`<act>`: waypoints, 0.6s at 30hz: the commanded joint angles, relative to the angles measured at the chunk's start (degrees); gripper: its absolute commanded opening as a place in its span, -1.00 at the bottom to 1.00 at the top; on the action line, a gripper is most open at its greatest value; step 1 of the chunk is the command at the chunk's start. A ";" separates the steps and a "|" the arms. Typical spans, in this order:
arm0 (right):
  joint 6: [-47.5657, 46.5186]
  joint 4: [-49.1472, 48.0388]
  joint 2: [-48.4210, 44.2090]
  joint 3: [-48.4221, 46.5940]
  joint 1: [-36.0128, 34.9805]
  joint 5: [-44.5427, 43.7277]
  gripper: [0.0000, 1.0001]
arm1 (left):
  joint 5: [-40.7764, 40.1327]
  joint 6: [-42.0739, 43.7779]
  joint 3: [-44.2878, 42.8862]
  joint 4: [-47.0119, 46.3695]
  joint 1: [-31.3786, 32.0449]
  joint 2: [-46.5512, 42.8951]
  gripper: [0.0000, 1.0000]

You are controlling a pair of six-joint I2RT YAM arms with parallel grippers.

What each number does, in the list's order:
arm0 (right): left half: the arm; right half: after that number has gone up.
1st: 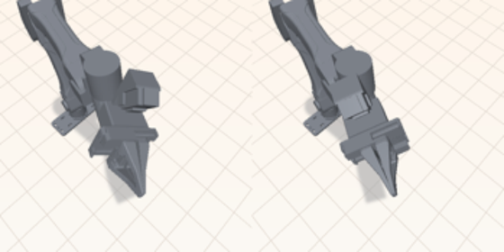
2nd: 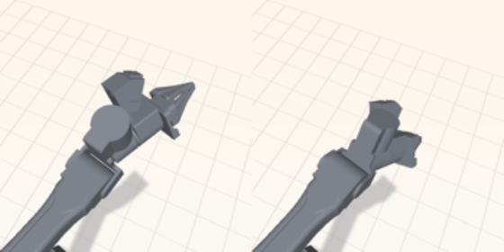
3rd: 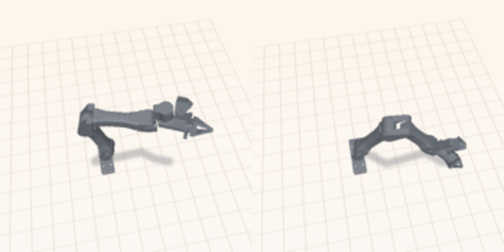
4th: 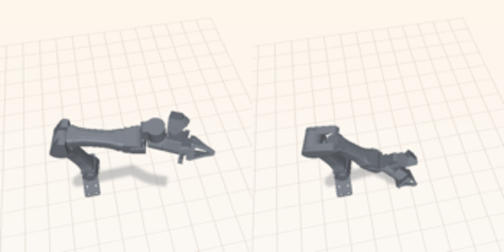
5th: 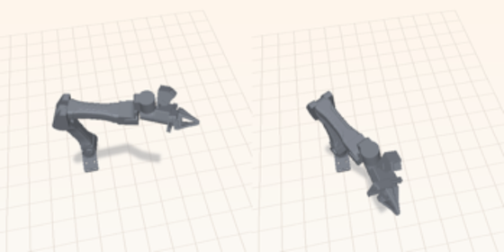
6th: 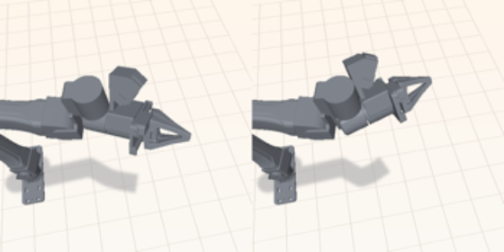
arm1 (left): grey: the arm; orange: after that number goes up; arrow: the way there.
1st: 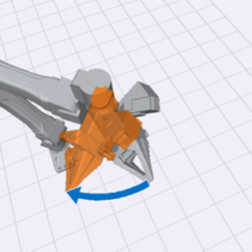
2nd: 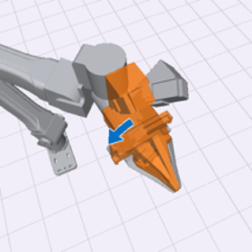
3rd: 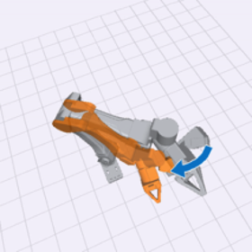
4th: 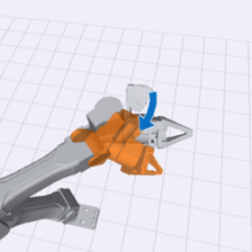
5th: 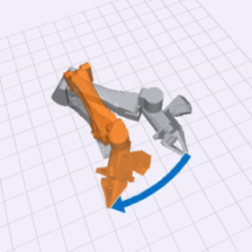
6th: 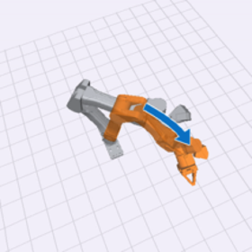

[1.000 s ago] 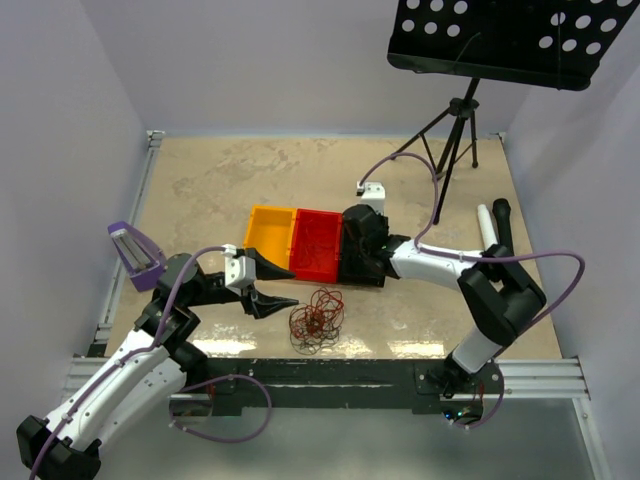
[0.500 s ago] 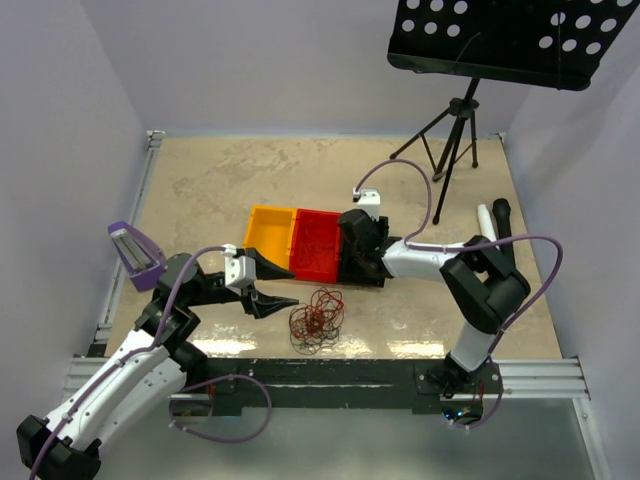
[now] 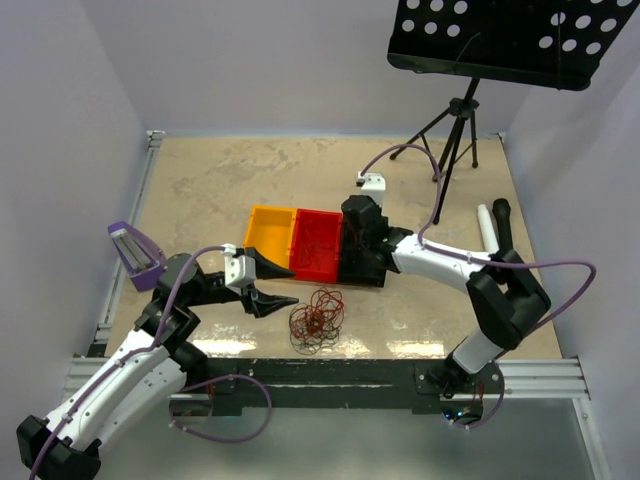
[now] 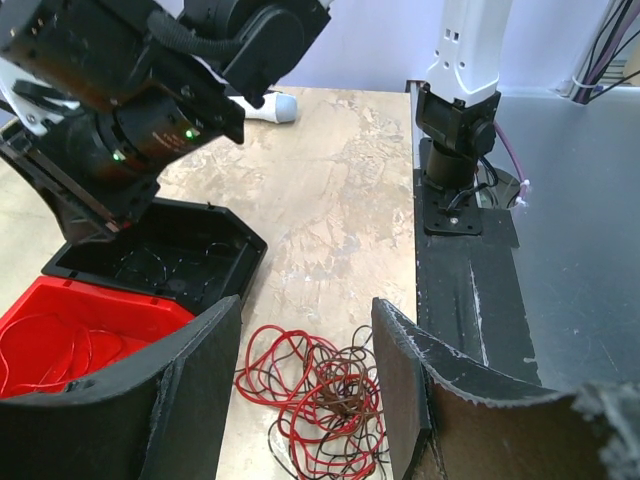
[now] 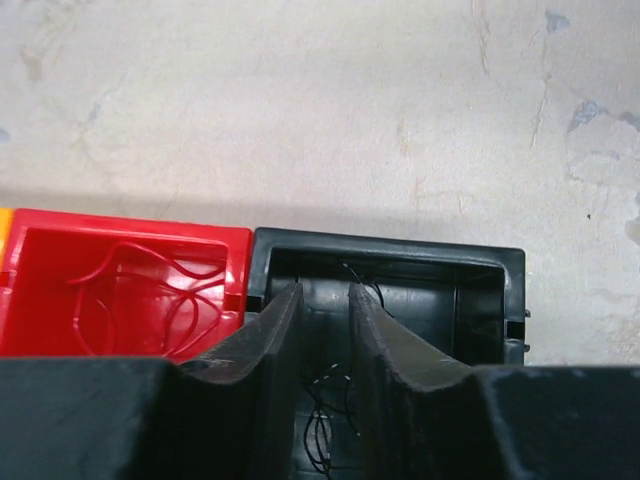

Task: Untangle the cables
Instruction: Place the cable in the bin.

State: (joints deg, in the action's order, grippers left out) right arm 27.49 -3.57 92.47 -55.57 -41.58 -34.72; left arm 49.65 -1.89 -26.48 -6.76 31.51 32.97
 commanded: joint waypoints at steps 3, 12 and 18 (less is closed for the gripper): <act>0.99 3.49 -5.10 -3.05 0.10 -0.35 -0.32 | -0.25 0.48 -2.17 -2.55 -0.39 -0.28 0.18; 3.18 9.02 -11.51 3.53 0.36 -6.32 -0.12 | -0.87 1.45 -2.96 -0.71 -0.48 -0.45 0.19; 6.61 11.04 -11.78 6.53 1.32 -6.86 -0.07 | -0.52 1.10 -3.31 -1.32 -0.57 -0.36 0.20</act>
State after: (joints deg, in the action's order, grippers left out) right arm 30.59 5.13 80.95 -50.26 -41.30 -39.51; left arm 49.01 -1.83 -26.94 -6.33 31.51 32.91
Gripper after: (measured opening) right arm 0.460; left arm 0.597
